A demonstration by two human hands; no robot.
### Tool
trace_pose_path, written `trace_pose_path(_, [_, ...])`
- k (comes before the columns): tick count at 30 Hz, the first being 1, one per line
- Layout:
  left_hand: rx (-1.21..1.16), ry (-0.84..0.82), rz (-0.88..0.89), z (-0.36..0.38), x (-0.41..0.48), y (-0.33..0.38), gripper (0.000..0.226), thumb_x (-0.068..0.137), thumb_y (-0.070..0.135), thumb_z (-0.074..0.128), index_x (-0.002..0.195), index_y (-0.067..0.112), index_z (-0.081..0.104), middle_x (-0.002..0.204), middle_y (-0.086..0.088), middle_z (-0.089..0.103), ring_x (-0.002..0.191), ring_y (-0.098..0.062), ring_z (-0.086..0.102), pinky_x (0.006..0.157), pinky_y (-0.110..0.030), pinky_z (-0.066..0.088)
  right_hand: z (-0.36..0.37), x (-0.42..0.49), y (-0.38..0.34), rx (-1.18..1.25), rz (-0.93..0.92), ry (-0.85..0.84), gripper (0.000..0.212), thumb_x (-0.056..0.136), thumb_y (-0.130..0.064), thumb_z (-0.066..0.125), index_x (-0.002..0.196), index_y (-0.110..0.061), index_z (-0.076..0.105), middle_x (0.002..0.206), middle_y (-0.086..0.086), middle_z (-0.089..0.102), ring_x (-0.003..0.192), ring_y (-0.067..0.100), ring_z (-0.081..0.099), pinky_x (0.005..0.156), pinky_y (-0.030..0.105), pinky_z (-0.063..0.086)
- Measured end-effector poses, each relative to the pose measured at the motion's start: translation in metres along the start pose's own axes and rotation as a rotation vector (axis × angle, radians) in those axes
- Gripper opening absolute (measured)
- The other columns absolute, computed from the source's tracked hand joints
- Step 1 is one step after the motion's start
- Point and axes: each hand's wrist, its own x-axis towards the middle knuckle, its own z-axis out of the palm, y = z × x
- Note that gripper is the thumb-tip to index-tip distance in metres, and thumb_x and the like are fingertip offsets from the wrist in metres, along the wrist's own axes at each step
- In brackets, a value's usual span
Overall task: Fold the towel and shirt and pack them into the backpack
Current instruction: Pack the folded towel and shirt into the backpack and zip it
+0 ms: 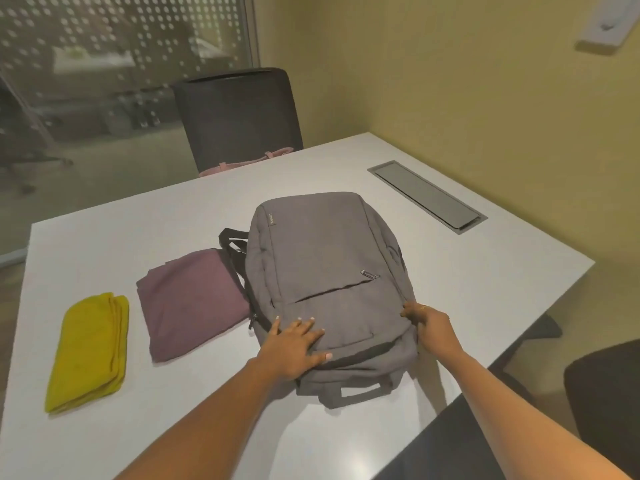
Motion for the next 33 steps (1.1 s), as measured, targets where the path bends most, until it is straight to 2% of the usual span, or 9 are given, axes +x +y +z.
trace_pose_path(3, [-0.013,0.02,-0.002,0.003,0.002,-0.001,0.142,0.026,0.088,-0.032,0.147,0.032,0.015,0.158,0.002,0.006,0.146,-0.018,0.005,0.114,-0.052,-0.008,0.003,0.003,0.0,-0.148,-0.019,-0.001,0.034,0.087,0.01,0.041,0.106,0.0,0.067,0.128,0.013,0.058,0.12,0.028,0.053,0.103,0.028,0.036])
trace_pose_path(6, [-0.048,0.051,0.003,0.004,0.001,-0.001,0.139,0.03,0.089,-0.03,0.146,0.031,0.02,0.158,0.003,0.01,0.146,-0.017,0.007,0.114,-0.051,-0.008,0.001,0.008,-0.013,-0.383,-0.054,0.009,0.026,0.088,-0.005,0.047,0.102,-0.01,0.069,0.115,0.008,0.066,0.108,0.028,0.058,0.089,0.029,0.042])
trace_pose_path(9, [-0.195,0.116,-0.027,0.007,-0.004,-0.002,0.121,0.049,0.092,-0.011,0.143,0.028,0.03,0.156,0.004,0.018,0.145,-0.015,0.012,0.116,-0.044,-0.005,0.009,0.009,-0.037,-0.492,-0.24,-0.002,0.019,0.09,-0.021,0.053,0.097,-0.014,0.069,0.103,0.003,0.067,0.102,0.024,0.057,0.088,0.033,0.041])
trace_pose_path(10, [-0.272,0.183,-0.056,0.008,-0.006,-0.001,0.101,0.067,0.087,0.008,0.142,0.025,0.034,0.155,0.004,0.02,0.145,-0.014,0.012,0.118,-0.04,-0.001,0.015,0.008,-0.046,-0.452,-0.295,-0.065,0.021,0.09,-0.027,0.054,0.099,-0.014,0.068,0.103,0.003,0.067,0.101,0.022,0.058,0.089,0.034,0.043])
trace_pose_path(12, [-0.457,0.405,-0.168,0.012,-0.006,-0.001,0.054,0.093,0.048,0.04,0.138,0.018,0.04,0.154,0.001,0.023,0.144,-0.017,0.015,0.117,-0.035,0.011,0.028,0.006,-0.062,-0.388,-0.383,-0.215,0.028,0.089,-0.035,0.056,0.105,-0.014,0.067,0.107,0.003,0.066,0.1,0.02,0.059,0.091,0.035,0.046])
trace_pose_path(16, [-0.805,0.729,-0.519,0.011,-0.003,-0.015,0.041,0.096,0.01,0.042,0.137,0.006,0.04,0.148,-0.013,0.034,0.136,-0.028,0.032,0.112,-0.036,0.026,0.054,0.006,-0.081,-0.388,-0.513,-0.403,0.036,0.088,-0.043,0.056,0.109,-0.015,0.064,0.112,0.003,0.064,0.104,0.018,0.057,0.093,0.035,0.046])
trace_pose_path(21, [-1.026,0.62,-0.621,0.001,-0.009,-0.029,0.038,0.097,0.005,0.037,0.135,0.004,0.041,0.136,-0.018,0.049,0.122,-0.033,0.047,0.097,-0.033,0.038,0.074,0.009,-0.096,-0.455,-0.571,-0.508,0.035,0.091,-0.042,0.051,0.108,-0.014,0.064,0.11,0.005,0.065,0.102,0.023,0.057,0.091,0.036,0.045])
trace_pose_path(27, [-0.955,0.57,-0.731,-0.001,-0.004,-0.041,0.033,0.093,0.006,0.047,0.125,0.005,0.052,0.12,-0.018,0.06,0.107,-0.034,0.055,0.077,-0.028,0.037,0.089,0.012,-0.119,-0.382,-0.542,-0.561,0.029,0.091,-0.036,0.053,0.104,-0.014,0.066,0.102,0.009,0.067,0.093,0.025,0.06,0.082,0.033,0.049])
trace_pose_path(33, [-0.784,0.629,-0.736,-0.005,-0.012,-0.044,0.014,0.088,0.01,0.058,0.076,0.007,0.066,0.072,-0.015,0.061,0.07,-0.027,0.053,0.063,-0.028,0.035,0.116,0.006,-0.145,-0.289,-0.555,-0.531,0.027,0.09,-0.023,0.058,0.112,-0.008,0.063,0.106,0.012,0.065,0.093,0.026,0.06,0.081,0.032,0.048])
